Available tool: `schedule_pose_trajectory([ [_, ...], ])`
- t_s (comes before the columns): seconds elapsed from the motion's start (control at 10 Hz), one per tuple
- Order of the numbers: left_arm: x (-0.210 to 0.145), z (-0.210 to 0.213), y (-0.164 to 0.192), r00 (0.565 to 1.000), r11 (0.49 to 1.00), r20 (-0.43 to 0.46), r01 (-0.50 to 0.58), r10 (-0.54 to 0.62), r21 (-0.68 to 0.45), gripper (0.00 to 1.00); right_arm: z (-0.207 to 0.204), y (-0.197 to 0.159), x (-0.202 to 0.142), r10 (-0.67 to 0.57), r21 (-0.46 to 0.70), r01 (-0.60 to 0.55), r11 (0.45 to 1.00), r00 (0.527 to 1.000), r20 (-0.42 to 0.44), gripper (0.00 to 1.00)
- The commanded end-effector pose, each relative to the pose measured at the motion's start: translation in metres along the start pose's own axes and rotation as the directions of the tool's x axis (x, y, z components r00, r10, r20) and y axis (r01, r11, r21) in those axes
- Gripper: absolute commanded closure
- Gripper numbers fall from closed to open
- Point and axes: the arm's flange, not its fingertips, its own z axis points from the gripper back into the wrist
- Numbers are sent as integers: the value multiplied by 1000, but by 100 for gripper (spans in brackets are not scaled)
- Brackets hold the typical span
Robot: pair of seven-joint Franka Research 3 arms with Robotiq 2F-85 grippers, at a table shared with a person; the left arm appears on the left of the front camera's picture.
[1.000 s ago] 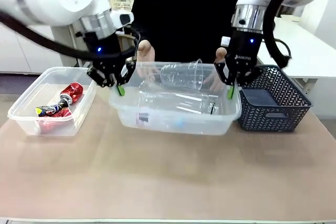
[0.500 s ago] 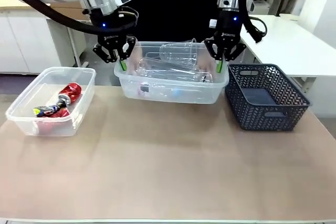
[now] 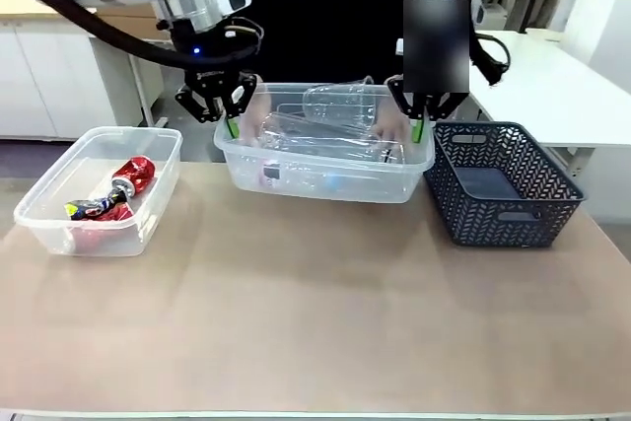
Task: Sort the waste into each basket.
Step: Release the Organizing box you were holding.
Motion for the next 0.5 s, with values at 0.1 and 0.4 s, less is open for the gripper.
schedule_pose_trajectory([
  [0.1, -2, 3, 4, 1000, 1000, 26, -13, 13, -9, 95, -7, 0, -7, 2, 16, -2, 1000, 1000, 1, 96],
  [0.4, -2, 3, 4, 1000, 1000, 26, -13, 13, -9, 95, -7, 0, -7, 2, 16, -2, 1000, 1000, 1, 96],
])
